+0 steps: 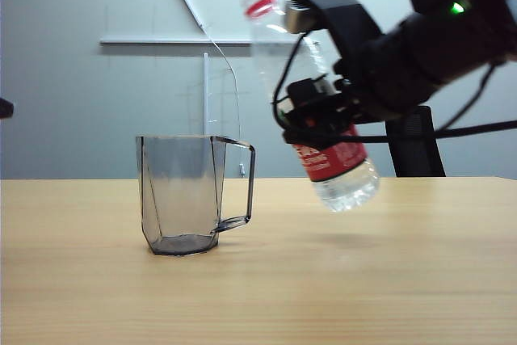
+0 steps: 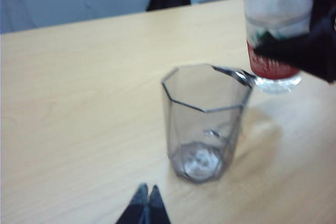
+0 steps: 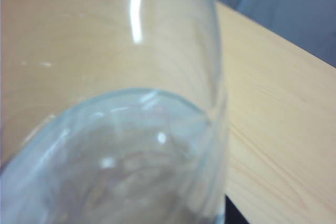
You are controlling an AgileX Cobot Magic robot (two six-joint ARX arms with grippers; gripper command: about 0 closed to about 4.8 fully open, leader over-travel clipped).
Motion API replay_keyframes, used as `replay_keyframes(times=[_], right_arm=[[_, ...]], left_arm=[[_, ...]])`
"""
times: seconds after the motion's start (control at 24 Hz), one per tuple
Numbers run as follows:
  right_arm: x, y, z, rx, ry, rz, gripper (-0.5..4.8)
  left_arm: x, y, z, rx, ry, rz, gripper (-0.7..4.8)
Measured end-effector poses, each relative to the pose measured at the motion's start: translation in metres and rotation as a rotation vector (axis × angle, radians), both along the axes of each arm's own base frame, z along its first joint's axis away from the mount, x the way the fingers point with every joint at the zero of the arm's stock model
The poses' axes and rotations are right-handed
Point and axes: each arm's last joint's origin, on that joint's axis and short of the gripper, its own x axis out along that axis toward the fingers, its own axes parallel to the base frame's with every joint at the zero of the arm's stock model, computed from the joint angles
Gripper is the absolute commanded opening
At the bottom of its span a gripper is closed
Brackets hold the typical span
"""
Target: Pick up the mineral water bottle on the table and pour water into the mug until it's half full.
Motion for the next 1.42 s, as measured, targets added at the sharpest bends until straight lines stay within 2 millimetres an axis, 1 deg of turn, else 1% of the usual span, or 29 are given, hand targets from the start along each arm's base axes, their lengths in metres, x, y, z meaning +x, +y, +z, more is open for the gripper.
replay_keyframes(times=[0.08,0.17,0.21,0.38,0.58,0.75,0.83,1.08,1.25,1.42], right_arm=[[0.002,0.009,0.008,-0.064,0.000,0.040,3.02],[0.005,0.013,0.014,-0.115,-0.015,0.060,3.02],[0.005,0.013,0.014,-0.136,-0.021,0.067,3.02],[0.005,0.010,0.009,-0.323,-0.043,0.078,3.01],[0.005,0.009,0.009,-0.466,-0.108,0.097,3.01],[0.000,0.015,0.010,-0.653,-0.186,0.095,3.01],[-0.002,0.017,0.011,-0.710,-0.212,0.105,3.01],[-0.001,0.016,0.013,-0.800,-0.241,0.049,3.01],[0.000,0.016,0.015,-0.801,-0.268,0.045,3.01],[0.001,0.017,0.017,-0.853,-0.298,0.060,3.00]], left_arm=[[-0.001,0.001,0.002,-0.011,-0.019,0.002,-0.02],[-0.001,0.001,0.002,-0.013,-0.022,0.002,-0.02],[-0.001,0.001,0.002,-0.014,-0.022,0.002,-0.02],[-0.001,0.001,0.002,-0.013,-0.022,0.002,-0.02],[-0.001,0.001,0.002,-0.013,-0.022,0.001,-0.02],[-0.001,0.001,0.002,-0.013,-0.022,0.001,-0.02],[-0.001,0.001,0.002,-0.013,-0.022,0.001,-0.02],[-0.001,0.001,0.002,-0.013,-0.022,0.002,-0.02],[-0.001,0.001,0.002,-0.013,-0.021,0.001,-0.02],[-0.001,0.001,0.002,-0.013,-0.021,0.001,-0.02]])
